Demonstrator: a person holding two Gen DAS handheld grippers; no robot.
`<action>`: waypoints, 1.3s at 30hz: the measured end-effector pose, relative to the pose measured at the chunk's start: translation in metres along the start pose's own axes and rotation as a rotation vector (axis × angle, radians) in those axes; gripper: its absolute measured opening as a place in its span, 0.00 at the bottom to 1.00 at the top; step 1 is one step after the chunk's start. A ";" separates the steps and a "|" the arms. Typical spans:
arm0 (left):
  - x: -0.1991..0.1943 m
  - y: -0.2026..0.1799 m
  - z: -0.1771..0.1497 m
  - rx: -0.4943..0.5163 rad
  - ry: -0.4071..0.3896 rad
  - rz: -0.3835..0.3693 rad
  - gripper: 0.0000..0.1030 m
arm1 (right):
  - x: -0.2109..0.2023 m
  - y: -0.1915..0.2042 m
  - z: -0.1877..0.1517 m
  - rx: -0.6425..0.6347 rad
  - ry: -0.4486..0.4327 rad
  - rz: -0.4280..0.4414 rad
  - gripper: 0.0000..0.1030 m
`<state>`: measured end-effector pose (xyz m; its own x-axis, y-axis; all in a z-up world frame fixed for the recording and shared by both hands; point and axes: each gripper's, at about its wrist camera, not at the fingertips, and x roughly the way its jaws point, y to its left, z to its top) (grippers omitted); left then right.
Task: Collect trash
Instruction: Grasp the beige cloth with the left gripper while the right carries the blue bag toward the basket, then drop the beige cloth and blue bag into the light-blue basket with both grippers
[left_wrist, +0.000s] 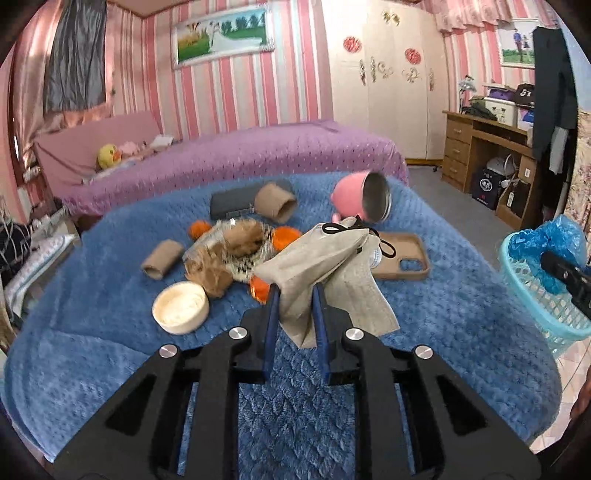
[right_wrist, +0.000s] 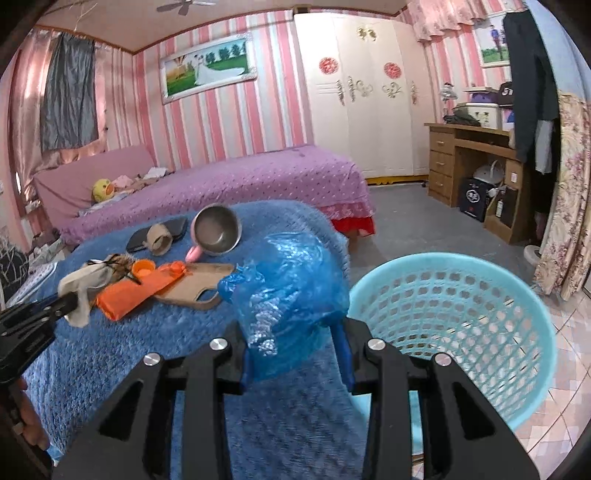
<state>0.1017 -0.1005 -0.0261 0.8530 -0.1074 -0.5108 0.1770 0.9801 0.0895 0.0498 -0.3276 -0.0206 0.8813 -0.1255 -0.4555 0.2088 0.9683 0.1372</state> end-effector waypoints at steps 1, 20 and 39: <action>-0.006 -0.004 0.005 0.013 -0.011 -0.001 0.16 | -0.004 -0.007 0.002 0.014 -0.008 -0.004 0.34; -0.011 -0.211 0.037 0.170 -0.001 -0.307 0.16 | -0.013 -0.179 0.026 0.013 0.070 -0.248 0.36; 0.045 -0.229 0.037 0.168 0.024 -0.220 0.92 | -0.005 -0.194 0.017 0.054 0.043 -0.286 0.36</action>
<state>0.1179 -0.3358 -0.0384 0.7735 -0.3089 -0.5534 0.4377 0.8919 0.1140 0.0117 -0.5184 -0.0298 0.7649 -0.3814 -0.5191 0.4695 0.8818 0.0440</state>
